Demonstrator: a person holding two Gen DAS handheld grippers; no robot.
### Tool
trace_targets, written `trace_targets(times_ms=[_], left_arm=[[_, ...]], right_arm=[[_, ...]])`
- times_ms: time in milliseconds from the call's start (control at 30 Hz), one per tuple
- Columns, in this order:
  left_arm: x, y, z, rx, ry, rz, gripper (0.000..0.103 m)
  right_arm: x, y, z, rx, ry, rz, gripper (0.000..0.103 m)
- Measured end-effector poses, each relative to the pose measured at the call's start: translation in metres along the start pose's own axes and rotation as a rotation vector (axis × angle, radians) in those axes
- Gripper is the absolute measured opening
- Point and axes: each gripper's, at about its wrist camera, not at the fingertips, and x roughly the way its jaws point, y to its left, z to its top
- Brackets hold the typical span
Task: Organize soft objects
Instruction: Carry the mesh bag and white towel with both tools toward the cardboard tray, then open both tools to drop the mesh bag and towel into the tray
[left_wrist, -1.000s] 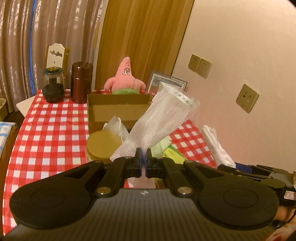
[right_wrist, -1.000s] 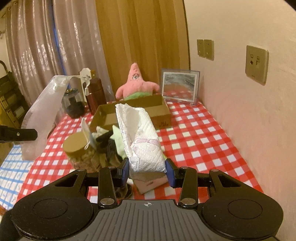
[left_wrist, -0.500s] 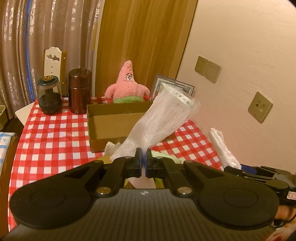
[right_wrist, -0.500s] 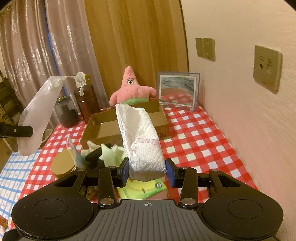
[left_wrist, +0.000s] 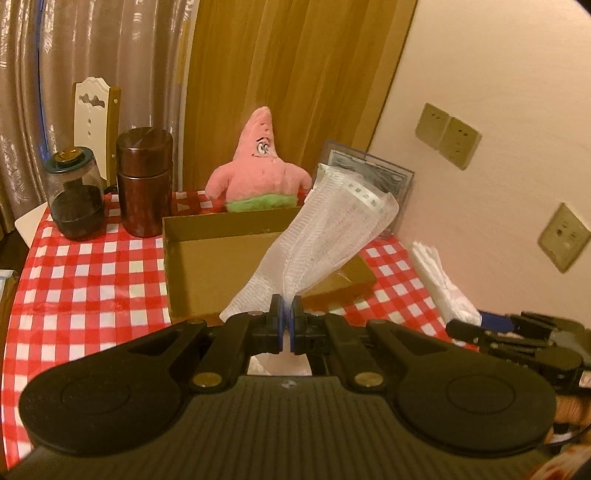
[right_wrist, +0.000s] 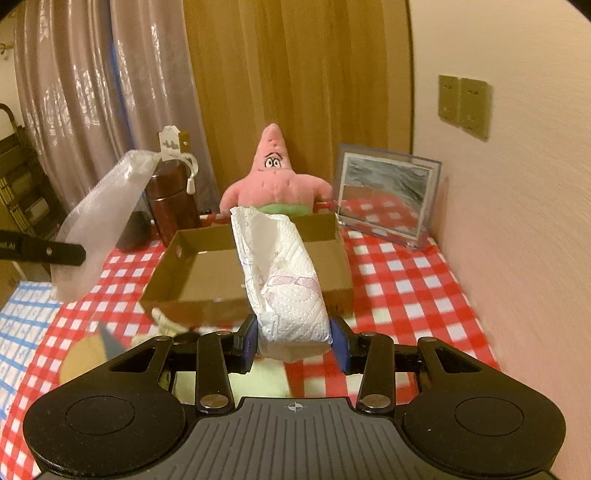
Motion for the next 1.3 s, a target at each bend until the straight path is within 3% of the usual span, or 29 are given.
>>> trace_targets(times_ms=[300,700,733,767,833,1167,1300], left_arm=[[0.071,0.027,0.034,-0.007,0.057,0.008,0.002],[0.154,0.070,0.052,-0.005,0.144,0.059,0.004],[0.159,0.072,0.052,-0.006,0.147,0.060,0.011],[0.165,0.074,0.053,-0.009,0.150,0.061,0.027],[0.176,0.079,0.053,-0.031,0.155,0.064,0.040],[0.174,0.087,0.051,-0.027,0.133,0.081,0.041],[0.167,0.090,0.047,-0.037,0.109,0.092,0.046]], right_arm=[[0.083,-0.014,0.041,-0.002,0.072,0.023,0.041],[0.165,-0.019,0.061,0.037,0.122,0.029,0.041],[0.170,-0.018,0.061,0.037,0.124,0.029,0.041],[0.175,-0.017,0.062,0.038,0.127,0.030,0.041],[0.184,-0.017,0.062,0.049,0.137,0.034,0.041],[0.204,-0.015,0.061,0.070,0.173,0.037,0.041],[0.210,-0.014,0.064,0.066,0.167,0.048,0.042]])
